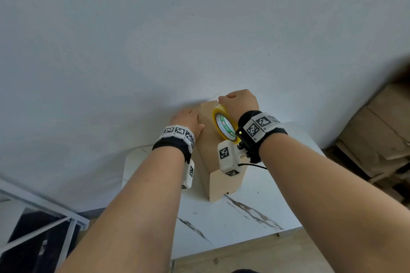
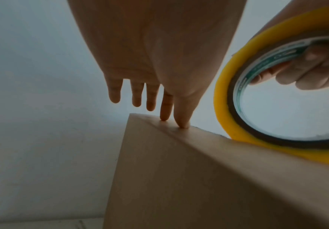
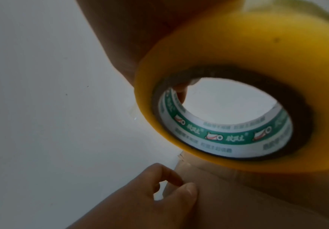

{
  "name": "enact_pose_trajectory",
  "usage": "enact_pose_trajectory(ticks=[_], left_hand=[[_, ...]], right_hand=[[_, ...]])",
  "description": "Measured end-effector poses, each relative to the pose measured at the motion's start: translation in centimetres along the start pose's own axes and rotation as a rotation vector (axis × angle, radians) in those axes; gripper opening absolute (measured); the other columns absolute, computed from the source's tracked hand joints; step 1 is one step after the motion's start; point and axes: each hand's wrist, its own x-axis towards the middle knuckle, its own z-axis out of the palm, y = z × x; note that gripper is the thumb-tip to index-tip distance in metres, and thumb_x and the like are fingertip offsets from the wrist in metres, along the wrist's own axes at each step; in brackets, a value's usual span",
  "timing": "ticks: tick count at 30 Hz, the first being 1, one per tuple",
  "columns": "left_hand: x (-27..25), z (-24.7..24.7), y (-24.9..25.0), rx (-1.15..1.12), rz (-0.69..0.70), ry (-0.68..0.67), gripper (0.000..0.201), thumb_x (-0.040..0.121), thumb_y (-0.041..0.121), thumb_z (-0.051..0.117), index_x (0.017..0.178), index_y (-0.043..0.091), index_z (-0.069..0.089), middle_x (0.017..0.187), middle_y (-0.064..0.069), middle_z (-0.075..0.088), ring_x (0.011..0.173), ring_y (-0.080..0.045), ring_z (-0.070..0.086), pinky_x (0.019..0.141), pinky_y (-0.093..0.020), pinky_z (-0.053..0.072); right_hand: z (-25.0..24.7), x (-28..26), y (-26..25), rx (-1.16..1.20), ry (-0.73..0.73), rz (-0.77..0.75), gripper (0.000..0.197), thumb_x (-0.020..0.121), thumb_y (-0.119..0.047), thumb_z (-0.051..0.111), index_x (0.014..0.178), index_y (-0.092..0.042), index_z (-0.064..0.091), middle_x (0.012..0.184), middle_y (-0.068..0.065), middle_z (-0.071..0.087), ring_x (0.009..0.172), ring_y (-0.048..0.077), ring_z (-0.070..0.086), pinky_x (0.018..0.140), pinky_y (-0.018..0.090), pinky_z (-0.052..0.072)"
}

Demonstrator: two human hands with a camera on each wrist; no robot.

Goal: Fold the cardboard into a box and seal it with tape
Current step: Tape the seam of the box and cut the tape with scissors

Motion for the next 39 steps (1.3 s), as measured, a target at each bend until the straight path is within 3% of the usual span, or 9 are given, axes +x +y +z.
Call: enact_pose_trajectory(ticks=[3, 7, 12, 21, 28, 32, 34, 37, 39], left_hand=[[1.2, 0.1, -0.3, 0.008, 0.003, -0.061, 0.058, 0.091, 0.044, 0.052, 0.140, 0.015, 0.038, 0.151, -0.007, 0.034, 0.136, -0.028, 0.035, 0.110, -0.046, 0.034], [2.0, 0.0, -0.6, 0.042, 0.036, -0.116, 0.067, 0.093, 0.050, 0.045, 0.149, 0.019, 0.025, 0.160, -0.001, 0.014, 0.147, -0.024, 0.013, 0.117, -0.052, 0.018], [3.3, 0.1, -0.2, -0.044, 0.049, -0.064, 0.062, 0.092, 0.045, 0.050, 0.142, 0.012, 0.035, 0.146, -0.009, 0.039, 0.133, -0.029, 0.038, 0.108, -0.044, 0.036], [2.7, -0.1, -0.9, -0.071, -0.017, -0.032, 0.067, 0.080, 0.052, 0.064, 0.131, 0.014, 0.042, 0.133, -0.010, 0.045, 0.126, -0.030, 0.040, 0.102, -0.043, 0.041], [-0.1, 0.4, -1.6, -0.216, -0.174, -0.028, 0.075, 0.071, 0.057, 0.069, 0.128, 0.015, 0.043, 0.130, -0.011, 0.047, 0.122, -0.031, 0.043, 0.100, -0.046, 0.042], [-1.9, 0.7, -1.6, -0.267, -0.218, -0.001, 0.062, 0.073, 0.056, 0.066, 0.116, 0.016, 0.047, 0.117, -0.009, 0.056, 0.108, -0.030, 0.054, 0.091, -0.043, 0.048], [-2.7, 0.8, -1.7, -0.293, -0.224, 0.014, 0.050, 0.079, 0.049, 0.062, 0.113, 0.015, 0.049, 0.113, -0.009, 0.058, 0.101, -0.029, 0.057, 0.086, -0.040, 0.050], [-3.4, 0.8, -1.7, -0.370, -0.227, 0.040, 0.048, 0.086, 0.036, 0.062, 0.125, 0.013, 0.046, 0.124, -0.008, 0.054, 0.109, -0.027, 0.056, 0.089, -0.036, 0.047], [-3.4, 0.8, -1.5, -0.415, -0.178, 0.055, 0.058, 0.089, 0.027, 0.060, 0.141, 0.014, 0.036, 0.142, -0.007, 0.042, 0.127, -0.026, 0.047, 0.103, -0.035, 0.040]], right_hand=[[0.5, 0.7, -0.2, -0.029, -0.020, 0.013, 0.016, 0.079, -0.025, 0.059, 0.063, -0.021, 0.056, 0.063, 0.005, 0.044, 0.058, 0.021, 0.037, 0.056, 0.026, 0.035], [0.5, 1.8, 0.0, -0.060, -0.030, 0.021, 0.022, 0.078, -0.021, 0.058, 0.059, -0.018, 0.046, 0.056, 0.002, 0.035, 0.053, 0.019, 0.029, 0.050, 0.024, 0.028], [0.9, 2.3, 0.2, -0.095, -0.035, 0.007, 0.032, 0.077, -0.020, 0.058, 0.053, -0.019, 0.036, 0.051, -0.001, 0.026, 0.050, 0.019, 0.023, 0.047, 0.023, 0.021], [0.8, 2.2, -0.5, -0.116, -0.062, -0.001, 0.043, 0.075, -0.017, 0.058, 0.047, -0.021, 0.026, 0.049, -0.003, 0.021, 0.047, 0.018, 0.019, 0.047, 0.023, 0.019], [0.8, 1.5, -1.3, -0.078, -0.107, 0.000, 0.021, 0.075, -0.017, 0.062, 0.059, -0.006, 0.055, 0.058, 0.004, 0.037, 0.059, 0.020, 0.034, 0.054, 0.026, 0.030], [0.7, 1.1, -1.4, -0.109, -0.148, -0.023, 0.020, 0.075, -0.017, 0.063, 0.060, -0.004, 0.056, 0.059, 0.020, 0.037, 0.060, 0.020, 0.035, 0.054, 0.025, 0.031], [0.7, 1.0, -0.8, -0.127, -0.174, -0.009, 0.028, 0.077, -0.017, 0.063, 0.055, -0.013, 0.046, 0.054, 0.008, 0.037, 0.056, 0.019, 0.034, 0.052, 0.023, 0.030], [0.3, 0.7, -0.2, -0.106, -0.171, 0.014, 0.027, 0.082, -0.027, 0.066, 0.061, -0.026, 0.049, 0.066, -0.004, 0.050, 0.060, 0.016, 0.046, 0.050, 0.020, 0.036], [0.2, 0.5, -0.2, -0.126, -0.178, -0.010, 0.032, 0.083, -0.024, 0.064, 0.058, -0.022, 0.045, 0.061, -0.004, 0.045, 0.057, 0.016, 0.040, 0.048, 0.021, 0.032]])
